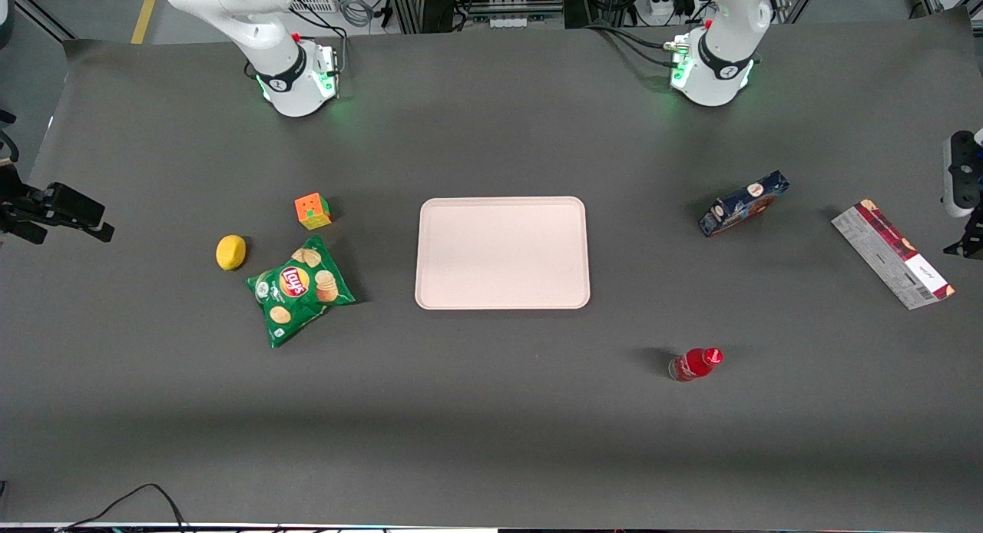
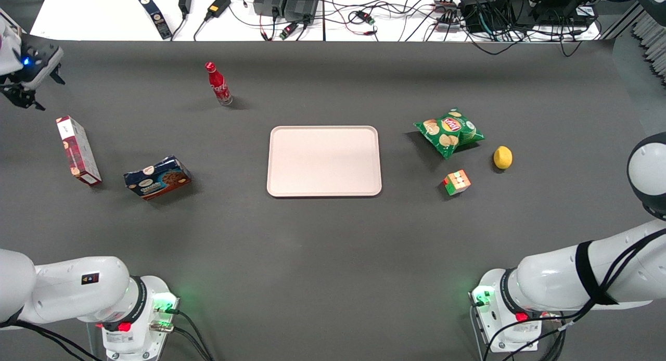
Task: Place red cookie box on tray
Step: 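Align the open left gripper over the box's end and lower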
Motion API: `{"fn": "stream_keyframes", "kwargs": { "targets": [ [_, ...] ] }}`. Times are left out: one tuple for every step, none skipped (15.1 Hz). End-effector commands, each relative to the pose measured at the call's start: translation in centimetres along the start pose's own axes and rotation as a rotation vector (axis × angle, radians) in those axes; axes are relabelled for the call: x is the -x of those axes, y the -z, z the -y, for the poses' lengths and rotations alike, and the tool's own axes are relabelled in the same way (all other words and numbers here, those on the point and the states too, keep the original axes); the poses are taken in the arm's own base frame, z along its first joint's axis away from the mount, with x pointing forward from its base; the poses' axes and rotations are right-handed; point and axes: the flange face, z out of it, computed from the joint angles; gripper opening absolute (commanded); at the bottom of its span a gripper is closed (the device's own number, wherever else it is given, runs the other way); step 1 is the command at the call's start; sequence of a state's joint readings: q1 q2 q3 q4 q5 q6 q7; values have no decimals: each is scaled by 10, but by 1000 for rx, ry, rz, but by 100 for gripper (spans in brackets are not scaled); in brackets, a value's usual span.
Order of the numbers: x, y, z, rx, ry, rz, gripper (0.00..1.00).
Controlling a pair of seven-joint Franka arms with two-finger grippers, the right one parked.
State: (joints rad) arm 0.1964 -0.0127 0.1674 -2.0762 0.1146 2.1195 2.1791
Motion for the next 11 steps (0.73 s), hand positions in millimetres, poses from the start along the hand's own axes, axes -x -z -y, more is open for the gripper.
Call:
{"fn": "stream_keyframes", "kwargs": {
  "targets": [
    [22,-35,-39,-21,-219,8,98],
    [25,-46,-46,-26,-250,13,98],
    [31,-54,-56,-29,-280,18,98],
    [35,-60,-60,-32,-309,26,98],
    [35,-72,-60,-26,-329,22,98],
    [38,-82,-61,-22,-325,19,98],
    [39,-96,-60,-19,-335,19,98],
    [41,-107,-58,-28,-341,19,98],
    [41,-121,-55,-46,-344,7,98],
    [41,-132,-54,-66,-354,-7,98],
    [42,-143,-53,-82,-359,-17,98]
  ]
}}
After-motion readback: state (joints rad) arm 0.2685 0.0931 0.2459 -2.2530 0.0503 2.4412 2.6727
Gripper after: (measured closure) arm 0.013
